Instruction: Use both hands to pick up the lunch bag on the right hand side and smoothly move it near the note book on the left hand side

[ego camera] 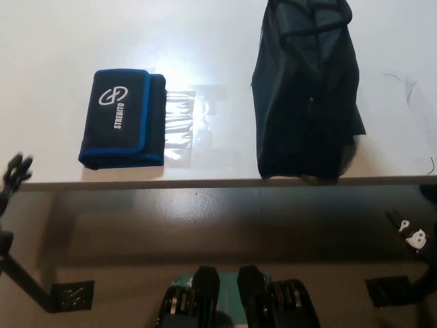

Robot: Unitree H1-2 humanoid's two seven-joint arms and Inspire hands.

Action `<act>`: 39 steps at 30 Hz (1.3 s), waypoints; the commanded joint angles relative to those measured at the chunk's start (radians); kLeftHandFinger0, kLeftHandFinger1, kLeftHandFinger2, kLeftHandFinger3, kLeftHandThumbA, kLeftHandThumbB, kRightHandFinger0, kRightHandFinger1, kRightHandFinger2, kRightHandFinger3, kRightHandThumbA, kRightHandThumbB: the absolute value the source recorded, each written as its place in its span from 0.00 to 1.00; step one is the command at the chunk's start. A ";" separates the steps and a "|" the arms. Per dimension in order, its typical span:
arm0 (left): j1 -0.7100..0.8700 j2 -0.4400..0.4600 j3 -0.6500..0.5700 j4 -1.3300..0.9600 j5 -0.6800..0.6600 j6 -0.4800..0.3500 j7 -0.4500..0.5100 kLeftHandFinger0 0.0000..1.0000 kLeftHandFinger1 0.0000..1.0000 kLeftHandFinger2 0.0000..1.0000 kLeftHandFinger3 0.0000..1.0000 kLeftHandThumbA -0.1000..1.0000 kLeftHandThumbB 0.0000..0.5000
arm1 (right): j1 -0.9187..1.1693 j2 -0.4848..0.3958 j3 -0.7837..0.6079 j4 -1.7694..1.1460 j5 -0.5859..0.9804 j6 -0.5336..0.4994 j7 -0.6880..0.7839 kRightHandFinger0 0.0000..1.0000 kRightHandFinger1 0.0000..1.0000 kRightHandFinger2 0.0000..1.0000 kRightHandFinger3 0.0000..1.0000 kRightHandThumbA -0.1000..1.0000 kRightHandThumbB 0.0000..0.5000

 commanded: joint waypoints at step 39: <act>-0.865 -0.209 -0.235 0.709 0.119 0.260 -0.054 1.00 1.00 1.00 1.00 1.00 0.62 | -0.608 -0.025 -0.090 0.529 0.334 0.090 0.079 1.00 1.00 1.00 1.00 0.91 0.34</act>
